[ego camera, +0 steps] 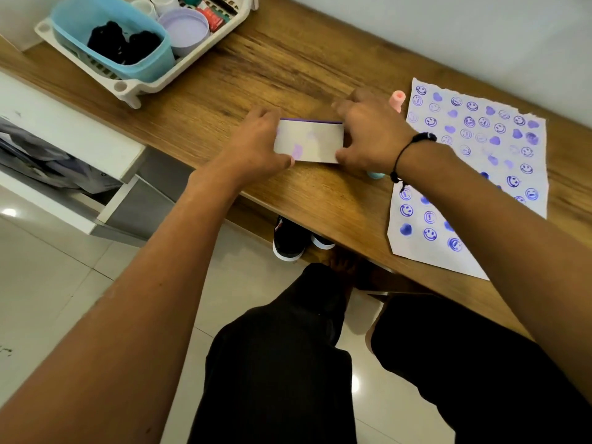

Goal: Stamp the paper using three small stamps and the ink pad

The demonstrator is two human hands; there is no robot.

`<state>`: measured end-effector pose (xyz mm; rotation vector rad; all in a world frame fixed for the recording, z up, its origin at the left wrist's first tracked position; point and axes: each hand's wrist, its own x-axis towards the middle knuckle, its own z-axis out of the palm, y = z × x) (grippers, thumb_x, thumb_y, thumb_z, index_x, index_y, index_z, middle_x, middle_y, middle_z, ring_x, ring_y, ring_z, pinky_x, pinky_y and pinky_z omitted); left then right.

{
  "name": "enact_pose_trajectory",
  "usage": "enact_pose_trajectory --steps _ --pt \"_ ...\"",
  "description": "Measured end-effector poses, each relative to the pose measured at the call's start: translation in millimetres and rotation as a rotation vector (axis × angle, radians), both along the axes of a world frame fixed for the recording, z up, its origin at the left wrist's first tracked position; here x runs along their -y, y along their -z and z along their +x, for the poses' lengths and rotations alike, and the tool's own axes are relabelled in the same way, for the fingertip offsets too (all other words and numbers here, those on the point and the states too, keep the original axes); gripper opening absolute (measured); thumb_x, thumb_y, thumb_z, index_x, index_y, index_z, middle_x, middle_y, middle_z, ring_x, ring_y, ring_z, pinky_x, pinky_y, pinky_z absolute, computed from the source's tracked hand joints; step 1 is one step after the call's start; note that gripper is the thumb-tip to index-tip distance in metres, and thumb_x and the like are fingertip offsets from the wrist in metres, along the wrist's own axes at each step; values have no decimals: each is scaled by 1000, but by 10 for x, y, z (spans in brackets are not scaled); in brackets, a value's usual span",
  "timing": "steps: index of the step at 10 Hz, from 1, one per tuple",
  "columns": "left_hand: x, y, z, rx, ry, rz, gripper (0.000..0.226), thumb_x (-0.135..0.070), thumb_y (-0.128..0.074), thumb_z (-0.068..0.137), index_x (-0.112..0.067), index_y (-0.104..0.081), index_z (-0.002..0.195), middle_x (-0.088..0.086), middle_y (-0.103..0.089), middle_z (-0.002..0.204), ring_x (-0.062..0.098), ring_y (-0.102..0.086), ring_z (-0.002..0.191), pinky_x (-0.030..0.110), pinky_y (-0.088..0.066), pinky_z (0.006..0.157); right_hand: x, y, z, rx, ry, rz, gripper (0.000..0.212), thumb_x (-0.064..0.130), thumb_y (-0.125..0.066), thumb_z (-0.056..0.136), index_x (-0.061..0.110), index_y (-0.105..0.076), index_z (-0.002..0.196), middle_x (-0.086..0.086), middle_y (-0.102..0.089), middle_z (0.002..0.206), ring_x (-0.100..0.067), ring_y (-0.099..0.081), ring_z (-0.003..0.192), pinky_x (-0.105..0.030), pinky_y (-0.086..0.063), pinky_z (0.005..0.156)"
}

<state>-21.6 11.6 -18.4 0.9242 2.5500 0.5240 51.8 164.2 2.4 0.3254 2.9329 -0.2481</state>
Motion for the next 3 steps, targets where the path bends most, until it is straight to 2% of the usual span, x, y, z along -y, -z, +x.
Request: enact_pose_trajectory --steps 1,2,3 --pt "16 -32 3 -10 -11 14 69 -23 -66 80 -5 -34 138 13 -34 143 28 -44 122 31 -37 92 -69 -68 22 -14 4 -18 40 0 -54 75 0 -53 115 -22 -51 122 -36 -45 117 -40 -41 94" --pt "17 -55 27 -18 -33 24 66 -23 -66 80 -4 -36 136 14 -32 145 29 -47 119 31 -39 90 -127 -142 68 -51 53 -43 42 -4 -50 77 -1 -54 119 -23 -51 126 -39 -46 117 -41 -44 94" --pt "4 -162 58 -57 -68 21 65 -24 -64 82 -3 -35 137 16 -31 146 30 -44 123 35 -40 93 -132 -251 114 -51 89 -55 38 -4 -49 78 -3 -56 115 -24 -54 123 -41 -50 113 -43 -47 93"
